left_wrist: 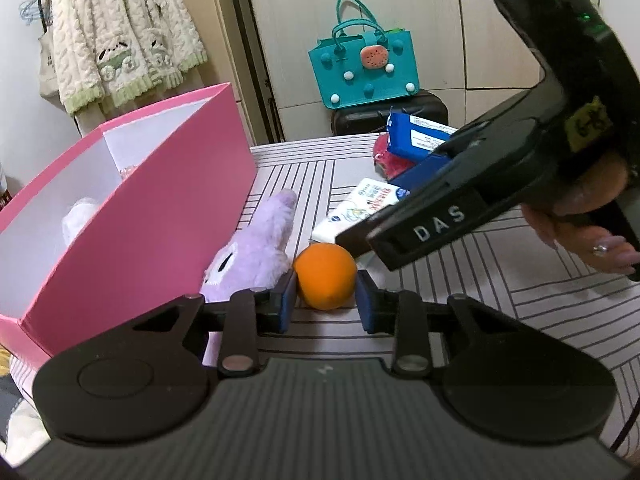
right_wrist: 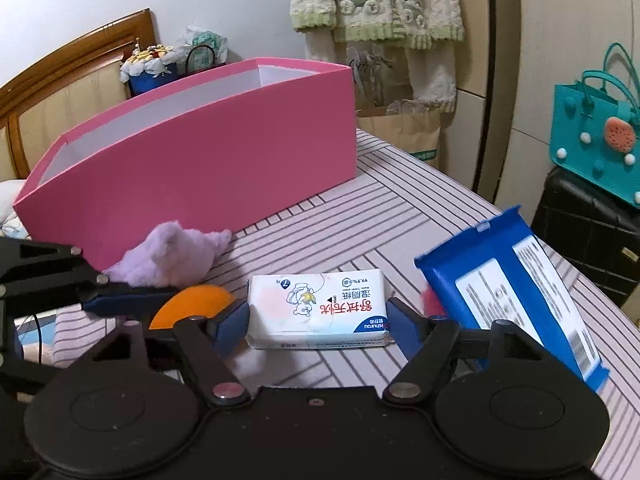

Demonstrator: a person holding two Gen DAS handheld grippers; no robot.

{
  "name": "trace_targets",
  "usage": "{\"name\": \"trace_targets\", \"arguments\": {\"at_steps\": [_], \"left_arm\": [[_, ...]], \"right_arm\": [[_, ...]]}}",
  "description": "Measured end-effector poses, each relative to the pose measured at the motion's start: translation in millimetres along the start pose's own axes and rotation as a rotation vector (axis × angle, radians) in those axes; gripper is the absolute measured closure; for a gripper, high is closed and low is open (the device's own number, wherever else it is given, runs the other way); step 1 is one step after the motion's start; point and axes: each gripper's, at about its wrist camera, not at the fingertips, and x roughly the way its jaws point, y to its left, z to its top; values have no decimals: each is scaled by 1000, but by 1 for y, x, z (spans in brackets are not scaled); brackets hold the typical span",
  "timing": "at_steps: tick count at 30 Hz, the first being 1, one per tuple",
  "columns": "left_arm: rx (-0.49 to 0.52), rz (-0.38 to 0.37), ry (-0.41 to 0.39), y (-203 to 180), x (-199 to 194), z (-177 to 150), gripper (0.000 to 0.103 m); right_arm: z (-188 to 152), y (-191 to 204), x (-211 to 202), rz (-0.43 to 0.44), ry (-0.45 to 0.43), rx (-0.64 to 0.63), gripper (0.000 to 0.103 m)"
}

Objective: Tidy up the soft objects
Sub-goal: 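Close the right gripper around the white wet-wipe pack, then grasp the orange sponge with the left gripper while the right holds the wipe pack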

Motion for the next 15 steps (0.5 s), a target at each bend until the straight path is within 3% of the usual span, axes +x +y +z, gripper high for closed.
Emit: {"name": "trace_targets", "arguments": {"at_steps": [4,15], "left_arm": [[23,-17,-3,0,-1,1,75],[1,-228,32,4,-10,9,75]], "right_arm": [[-8,3,-9,-23,-2,23,25],[-30,-8,-44,-141,41,141,25]]}}
